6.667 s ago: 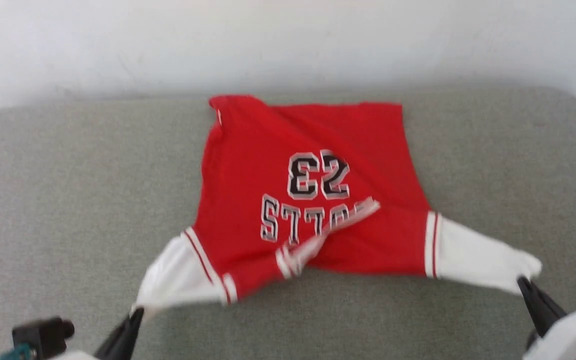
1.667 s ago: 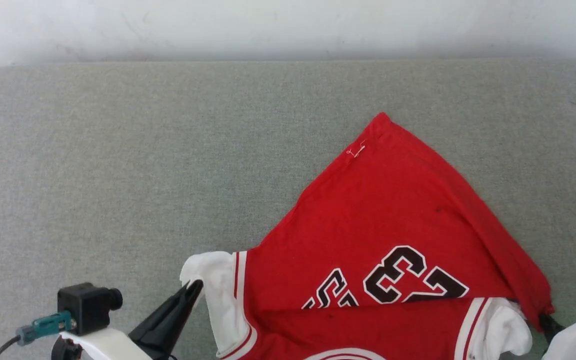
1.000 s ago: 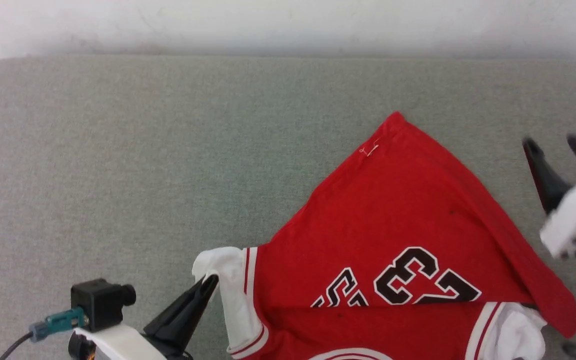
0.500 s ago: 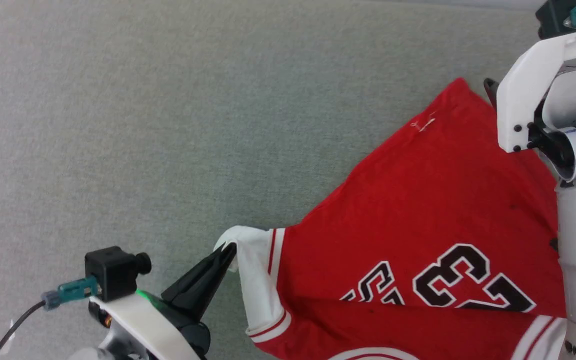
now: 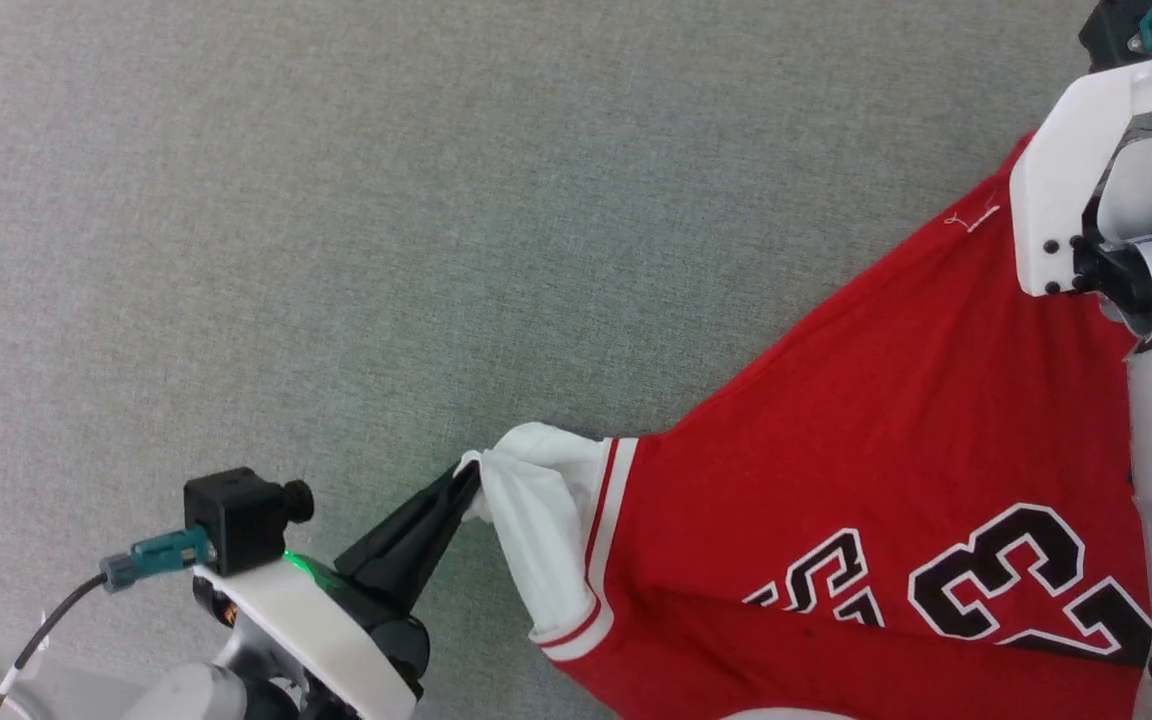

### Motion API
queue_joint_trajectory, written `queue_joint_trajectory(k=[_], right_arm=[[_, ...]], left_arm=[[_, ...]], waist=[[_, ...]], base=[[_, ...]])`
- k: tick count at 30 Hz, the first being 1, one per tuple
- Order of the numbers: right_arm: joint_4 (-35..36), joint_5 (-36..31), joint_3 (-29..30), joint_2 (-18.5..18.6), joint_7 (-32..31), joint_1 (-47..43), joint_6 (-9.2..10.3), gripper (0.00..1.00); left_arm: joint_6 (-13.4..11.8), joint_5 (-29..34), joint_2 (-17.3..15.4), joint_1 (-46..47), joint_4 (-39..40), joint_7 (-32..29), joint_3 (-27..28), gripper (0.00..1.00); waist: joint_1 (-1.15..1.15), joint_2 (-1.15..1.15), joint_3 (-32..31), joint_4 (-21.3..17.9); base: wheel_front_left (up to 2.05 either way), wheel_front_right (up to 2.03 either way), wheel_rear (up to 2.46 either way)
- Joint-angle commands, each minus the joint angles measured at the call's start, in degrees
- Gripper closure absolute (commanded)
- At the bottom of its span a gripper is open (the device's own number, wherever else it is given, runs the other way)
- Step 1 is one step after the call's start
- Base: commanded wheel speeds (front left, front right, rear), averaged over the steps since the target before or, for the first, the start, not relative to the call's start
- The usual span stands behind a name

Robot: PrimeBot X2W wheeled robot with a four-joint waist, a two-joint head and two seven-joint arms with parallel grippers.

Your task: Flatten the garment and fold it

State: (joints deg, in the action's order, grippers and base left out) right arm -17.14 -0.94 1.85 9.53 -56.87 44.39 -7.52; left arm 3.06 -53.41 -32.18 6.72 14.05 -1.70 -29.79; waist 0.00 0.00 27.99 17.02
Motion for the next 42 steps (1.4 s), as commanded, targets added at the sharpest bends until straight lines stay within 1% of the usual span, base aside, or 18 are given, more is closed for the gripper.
queue_joint_trajectory(k=[1,4,8,9,13,15,17,20,23,27,32,37,42], right_arm=[[-0.9,0.3,-0.2,0.0,0.7,-1.1,0.03,1.0],[0.3,1.7,-0.3,-0.4,3.8,-1.1,0.03,1.0],[2.4,3.9,-0.2,-1.4,9.0,-1.3,0.03,1.0],[2.4,3.9,-0.2,-1.4,9.0,-1.3,0.03,1.0],[5.0,6.8,0.6,-2.4,14.2,-2.0,0.03,1.0],[6.6,8.2,1.4,-2.8,16.8,-2.5,0.03,1.0],[8.0,9.5,2.2,-3.2,19.3,-3.0,0.03,1.0],[9.4,10.5,3.2,-3.5,22.7,-3.6,0.03,1.0],[9.9,10.8,3.8,-3.9,25.7,-3.7,0.03,1.0],[8.9,11.4,3.6,-4.4,28.1,-3.1,0.03,1.0],[7.4,12.1,2.4,-4.6,29.2,-1.1,0.03,1.0],[5.9,11.8,0.8,-4.8,29.6,4.2,0.03,1.0],[0.9,11.0,-0.3,-5.5,29.8,10.4,0.03,1.0]], left_arm=[[0.4,0.4,0.0,1.2,-0.1,0.7,0.3,1.0],[0.0,1.0,-0.2,1.4,-0.2,1.6,1.1,1.0],[-2.2,3.4,-0.5,2.3,-0.4,4.2,3.2,1.0],[-2.2,3.4,-0.5,2.3,-0.4,4.2,3.2,1.0],[-5.4,6.6,-0.7,4.1,-0.8,6.5,5.6,1.0],[-7.5,8.2,-0.6,5.5,-1.1,7.9,7.2,1.0],[-8.9,9.8,-0.8,7.2,-1.2,8.5,8.1,1.0],[-10.5,12.6,-1.5,10.7,-1.4,7.7,8.4,1.0],[-11.3,14.8,-2.2,15.4,-2.2,5.4,8.0,1.0],[-11.4,16.7,-1.8,23.2,-5.0,1.9,6.9,1.0],[-9.9,17.8,0.2,33.5,-10.5,-1.6,5.1,1.0],[-7.8,18.8,1.9,45.4,-17.3,-3.5,4.8,1.0],[-6.3,19.4,3.9,55.3,-25.2,-5.6,4.1,1.0]], waist=[[0.0,0.0,-0.7,-0.7],[0.0,0.0,-2.5,-2.1],[0.0,0.0,-5.9,-4.7],[0.0,0.0,-5.9,-4.7],[0.0,0.0,-9.9,-7.3],[0.0,0.0,-11.9,-8.7],[0.0,0.0,-14.0,-9.9],[0.0,0.0,-17.0,-11.7],[0.0,0.0,-19.7,-13.3],[0.0,0.0,-23.1,-14.7],[0.0,0.0,-25.9,-15.5],[0.0,0.0,-26.7,-16.4],[0.0,0.0,-26.7,-17.6]], base=[[0.0,0.0,0.0],[0.0,0.0,0.0],[0.0,0.0,0.0],[0.0,0.0,0.0],[0.0,0.0,0.0],[0.0,0.0,0.0],[0.0,0.0,0.0],[0.0,0.0,0.0],[0.0,0.0,0.0],[0.0,0.0,0.0],[0.0,0.0,0.0],[0.0,0.0,0.0],[0.0,0.0,0.0]])
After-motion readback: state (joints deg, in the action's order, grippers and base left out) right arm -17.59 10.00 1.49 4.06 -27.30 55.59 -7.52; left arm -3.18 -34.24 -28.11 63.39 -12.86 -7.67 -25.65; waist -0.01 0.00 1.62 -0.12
